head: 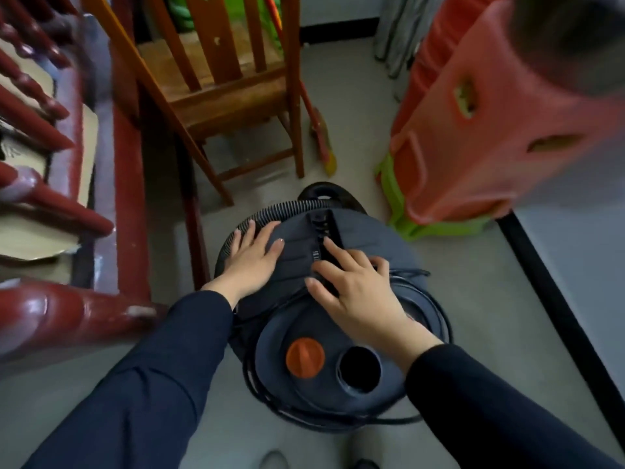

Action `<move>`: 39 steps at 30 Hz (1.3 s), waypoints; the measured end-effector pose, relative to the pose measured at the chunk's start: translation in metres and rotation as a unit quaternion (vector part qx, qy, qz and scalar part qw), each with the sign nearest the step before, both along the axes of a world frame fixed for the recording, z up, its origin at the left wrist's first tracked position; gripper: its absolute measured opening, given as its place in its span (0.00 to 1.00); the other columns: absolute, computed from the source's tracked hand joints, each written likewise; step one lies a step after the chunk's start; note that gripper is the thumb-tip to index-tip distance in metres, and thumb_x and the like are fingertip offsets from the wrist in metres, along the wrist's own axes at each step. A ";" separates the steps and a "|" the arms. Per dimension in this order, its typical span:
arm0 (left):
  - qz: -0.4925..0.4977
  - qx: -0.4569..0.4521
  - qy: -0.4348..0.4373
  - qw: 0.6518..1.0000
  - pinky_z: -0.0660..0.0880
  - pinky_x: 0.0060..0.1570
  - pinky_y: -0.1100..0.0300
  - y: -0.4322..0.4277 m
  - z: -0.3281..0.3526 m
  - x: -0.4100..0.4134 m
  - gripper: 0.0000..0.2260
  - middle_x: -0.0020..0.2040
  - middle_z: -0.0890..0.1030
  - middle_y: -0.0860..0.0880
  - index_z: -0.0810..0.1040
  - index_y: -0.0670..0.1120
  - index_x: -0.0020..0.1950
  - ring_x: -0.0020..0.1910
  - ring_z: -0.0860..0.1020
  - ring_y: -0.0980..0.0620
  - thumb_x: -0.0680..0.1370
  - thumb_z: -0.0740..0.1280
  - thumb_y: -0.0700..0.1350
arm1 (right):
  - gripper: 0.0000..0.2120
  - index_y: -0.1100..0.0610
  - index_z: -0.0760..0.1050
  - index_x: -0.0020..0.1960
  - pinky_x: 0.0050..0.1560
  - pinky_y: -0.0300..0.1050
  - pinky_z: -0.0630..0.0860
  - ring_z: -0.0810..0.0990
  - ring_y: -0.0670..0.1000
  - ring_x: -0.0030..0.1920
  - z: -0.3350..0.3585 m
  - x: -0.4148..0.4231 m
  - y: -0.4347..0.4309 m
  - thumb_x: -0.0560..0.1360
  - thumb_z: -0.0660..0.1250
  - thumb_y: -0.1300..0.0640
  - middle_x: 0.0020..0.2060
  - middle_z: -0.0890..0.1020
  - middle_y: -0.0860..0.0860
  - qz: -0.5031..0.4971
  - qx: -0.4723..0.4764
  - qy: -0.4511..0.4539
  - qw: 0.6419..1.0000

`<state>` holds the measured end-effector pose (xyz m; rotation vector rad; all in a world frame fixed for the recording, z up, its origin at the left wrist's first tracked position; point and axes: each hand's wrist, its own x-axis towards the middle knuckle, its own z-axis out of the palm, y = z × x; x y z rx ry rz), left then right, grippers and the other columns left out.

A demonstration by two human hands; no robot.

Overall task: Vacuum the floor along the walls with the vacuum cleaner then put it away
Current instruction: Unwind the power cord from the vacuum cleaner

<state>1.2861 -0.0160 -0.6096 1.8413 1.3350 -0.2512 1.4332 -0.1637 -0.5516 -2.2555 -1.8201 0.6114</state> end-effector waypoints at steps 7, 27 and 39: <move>-0.037 0.001 -0.013 0.999 0.43 0.74 0.48 -0.068 -0.002 -0.010 0.23 0.80 0.41 0.53 0.50 0.64 0.77 0.78 0.37 0.46 0.82 0.48 0.62 | 0.17 0.44 0.74 0.59 0.61 0.51 0.56 0.64 0.50 0.68 0.003 -0.022 -0.080 0.80 0.53 0.39 0.76 0.61 0.46 -0.047 0.003 0.000 0.999; 0.076 -0.087 -0.070 0.991 0.52 0.74 0.45 -0.317 0.070 -0.099 0.52 0.80 0.43 0.51 0.48 0.67 0.77 0.79 0.42 0.50 0.61 0.75 0.68 | 0.19 0.39 0.67 0.72 0.72 0.59 0.49 0.56 0.50 0.76 0.026 -0.026 -0.189 0.81 0.57 0.47 0.77 0.57 0.41 -0.109 -0.122 0.257 0.952; -0.017 -0.042 -0.071 0.996 0.57 0.70 0.54 -0.300 0.064 -0.092 0.48 0.80 0.53 0.47 0.57 0.66 0.76 0.79 0.49 0.53 0.61 0.79 0.61 | 0.20 0.37 0.61 0.74 0.70 0.58 0.51 0.58 0.48 0.75 0.022 -0.034 -0.222 0.82 0.53 0.43 0.77 0.54 0.39 -0.156 -0.100 0.250 0.950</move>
